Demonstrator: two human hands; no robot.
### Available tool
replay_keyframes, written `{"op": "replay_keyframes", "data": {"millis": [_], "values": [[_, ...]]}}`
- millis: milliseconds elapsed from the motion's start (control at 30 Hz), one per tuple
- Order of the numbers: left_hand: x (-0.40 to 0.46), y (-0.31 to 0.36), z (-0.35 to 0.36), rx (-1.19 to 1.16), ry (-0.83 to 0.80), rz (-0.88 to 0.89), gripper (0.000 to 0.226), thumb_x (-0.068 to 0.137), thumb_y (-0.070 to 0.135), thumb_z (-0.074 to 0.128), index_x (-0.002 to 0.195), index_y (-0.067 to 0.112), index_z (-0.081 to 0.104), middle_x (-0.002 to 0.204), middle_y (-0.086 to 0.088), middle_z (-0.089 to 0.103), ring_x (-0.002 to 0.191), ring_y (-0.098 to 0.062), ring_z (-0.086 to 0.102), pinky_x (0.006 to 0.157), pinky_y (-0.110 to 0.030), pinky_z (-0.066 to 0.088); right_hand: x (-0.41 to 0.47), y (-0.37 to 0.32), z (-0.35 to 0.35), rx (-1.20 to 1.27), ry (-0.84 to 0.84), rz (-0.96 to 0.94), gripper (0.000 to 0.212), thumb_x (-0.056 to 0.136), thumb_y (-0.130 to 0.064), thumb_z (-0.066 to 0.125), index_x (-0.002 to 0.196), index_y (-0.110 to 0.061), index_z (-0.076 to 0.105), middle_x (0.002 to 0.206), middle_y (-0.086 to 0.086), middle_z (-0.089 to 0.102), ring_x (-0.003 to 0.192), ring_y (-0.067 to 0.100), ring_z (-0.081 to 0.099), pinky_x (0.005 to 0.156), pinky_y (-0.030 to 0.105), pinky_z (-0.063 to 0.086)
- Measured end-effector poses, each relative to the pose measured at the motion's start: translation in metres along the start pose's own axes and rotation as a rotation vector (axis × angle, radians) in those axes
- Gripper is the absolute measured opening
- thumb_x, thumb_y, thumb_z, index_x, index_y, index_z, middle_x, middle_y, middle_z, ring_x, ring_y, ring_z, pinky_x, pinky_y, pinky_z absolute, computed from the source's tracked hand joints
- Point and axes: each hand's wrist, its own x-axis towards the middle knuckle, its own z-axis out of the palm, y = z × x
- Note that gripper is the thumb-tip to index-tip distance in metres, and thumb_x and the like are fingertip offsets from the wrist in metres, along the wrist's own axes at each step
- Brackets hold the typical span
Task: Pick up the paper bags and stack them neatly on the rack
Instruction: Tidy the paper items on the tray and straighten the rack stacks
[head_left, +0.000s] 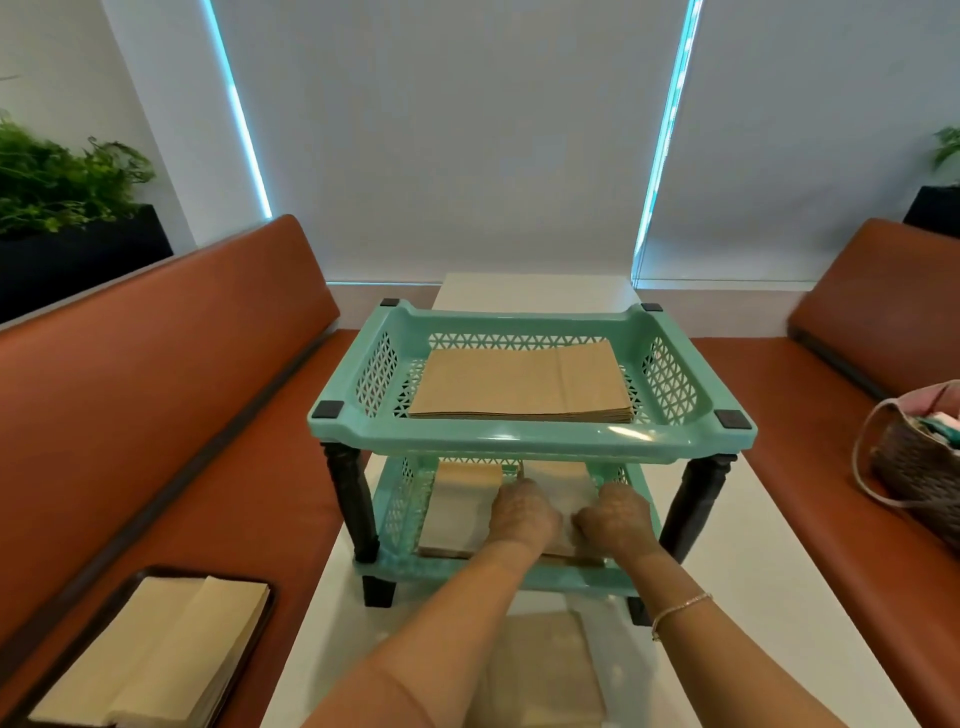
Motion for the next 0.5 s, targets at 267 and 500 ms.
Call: {"op": "replay_keyframes", "data": {"millis": [267,500], "values": [[0.0,-0.005,0.014,0.0,-0.033,-0.059,0.031,0.091,0.022,0.062,0.114,0.001,0.063,0.122,-0.012,0.063,0.112,-0.023,0.059,0.086,-0.022,0.046,-0.01,-0.005,0.006,-0.149,-0.056,-0.062,0.033,0.087,-0.03,0.058,0.109,-0.007,0.06,0.114,0.009,0.064,0.108,0.023,0.06,0.088,0.025,0.045],[-0.005,-0.004,0.018,-0.008,-0.036,-0.1,0.03,0.089,0.019,0.064,0.115,0.004,0.062,0.119,-0.01,0.062,0.109,-0.022,0.06,0.085,-0.023,0.047,-0.011,-0.003,0.005,-0.171,-0.084,-0.043,0.036,0.086,-0.023,0.062,0.115,-0.003,0.056,0.12,0.01,0.058,0.112,0.021,0.057,0.095,0.024,0.045]]}}
